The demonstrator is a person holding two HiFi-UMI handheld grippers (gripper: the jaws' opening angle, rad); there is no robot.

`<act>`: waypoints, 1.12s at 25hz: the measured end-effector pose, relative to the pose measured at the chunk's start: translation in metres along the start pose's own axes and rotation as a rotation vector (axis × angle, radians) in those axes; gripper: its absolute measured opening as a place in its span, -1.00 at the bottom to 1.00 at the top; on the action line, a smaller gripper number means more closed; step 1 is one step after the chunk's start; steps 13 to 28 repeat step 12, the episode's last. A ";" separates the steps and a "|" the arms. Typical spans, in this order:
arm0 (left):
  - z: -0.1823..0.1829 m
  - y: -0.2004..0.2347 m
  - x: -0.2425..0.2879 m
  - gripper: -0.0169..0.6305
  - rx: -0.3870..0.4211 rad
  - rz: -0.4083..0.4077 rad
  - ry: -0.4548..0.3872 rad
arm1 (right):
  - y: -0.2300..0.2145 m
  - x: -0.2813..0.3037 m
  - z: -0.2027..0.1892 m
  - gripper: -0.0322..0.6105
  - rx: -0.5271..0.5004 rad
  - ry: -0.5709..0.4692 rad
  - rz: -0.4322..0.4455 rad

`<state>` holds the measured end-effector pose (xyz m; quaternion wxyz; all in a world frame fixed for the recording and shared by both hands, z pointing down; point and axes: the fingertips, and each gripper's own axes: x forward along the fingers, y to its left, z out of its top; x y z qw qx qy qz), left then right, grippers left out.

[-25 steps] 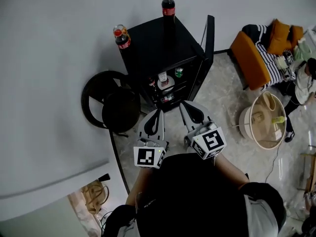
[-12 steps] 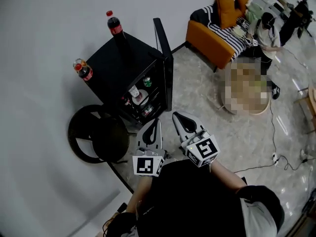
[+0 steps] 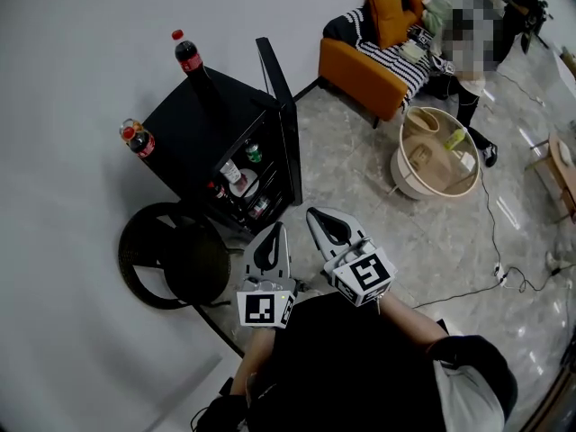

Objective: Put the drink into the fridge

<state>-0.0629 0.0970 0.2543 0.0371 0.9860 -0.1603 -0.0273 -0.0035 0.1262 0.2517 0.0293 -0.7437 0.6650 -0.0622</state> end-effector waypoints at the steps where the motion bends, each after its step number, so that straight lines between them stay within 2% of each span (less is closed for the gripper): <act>1: 0.001 0.001 -0.001 -0.92 0.004 0.006 -0.001 | 0.002 0.002 0.001 -0.86 -0.007 -0.004 0.011; 12: 0.003 0.017 -0.005 -0.92 -0.001 0.054 -0.020 | 0.016 0.014 -0.001 -0.86 -0.033 0.016 0.066; 28: 0.003 0.017 -0.005 -0.92 -0.001 0.054 -0.020 | 0.016 0.014 -0.001 -0.86 -0.033 0.016 0.066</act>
